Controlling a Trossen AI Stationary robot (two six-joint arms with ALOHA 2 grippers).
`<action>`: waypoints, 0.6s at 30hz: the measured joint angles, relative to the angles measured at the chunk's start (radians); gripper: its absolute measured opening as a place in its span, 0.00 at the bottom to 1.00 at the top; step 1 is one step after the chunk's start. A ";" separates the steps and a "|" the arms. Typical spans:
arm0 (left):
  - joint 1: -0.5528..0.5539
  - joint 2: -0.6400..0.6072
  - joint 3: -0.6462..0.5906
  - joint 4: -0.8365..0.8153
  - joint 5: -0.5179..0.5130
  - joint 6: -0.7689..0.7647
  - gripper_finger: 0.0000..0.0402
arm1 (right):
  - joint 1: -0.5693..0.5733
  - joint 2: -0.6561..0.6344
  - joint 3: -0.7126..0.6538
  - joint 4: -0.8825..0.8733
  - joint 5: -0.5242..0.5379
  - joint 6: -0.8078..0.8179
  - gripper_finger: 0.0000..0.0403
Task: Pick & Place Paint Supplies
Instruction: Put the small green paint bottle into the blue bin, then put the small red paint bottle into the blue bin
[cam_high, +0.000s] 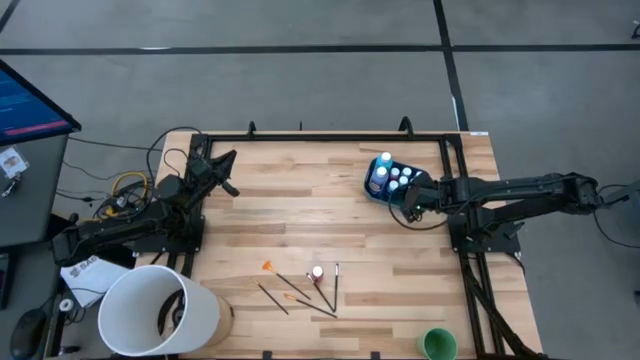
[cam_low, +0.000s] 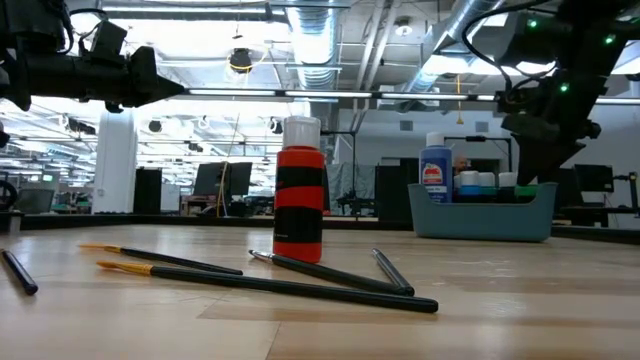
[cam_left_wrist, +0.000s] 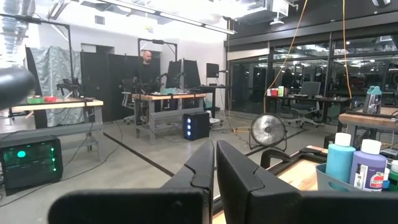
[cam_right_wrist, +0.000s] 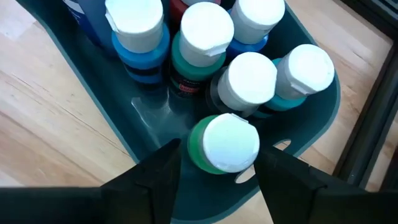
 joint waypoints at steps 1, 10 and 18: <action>0.000 0.000 0.000 0.000 0.000 0.000 0.02 | -0.003 0.000 0.007 -0.009 0.003 -0.012 0.48; 0.000 0.000 0.000 0.000 0.000 0.000 0.02 | -0.044 -0.001 0.164 -0.086 0.008 -0.129 0.48; 0.000 0.000 0.000 0.000 0.000 0.000 0.02 | 0.044 0.004 0.255 0.325 -0.221 -0.296 0.47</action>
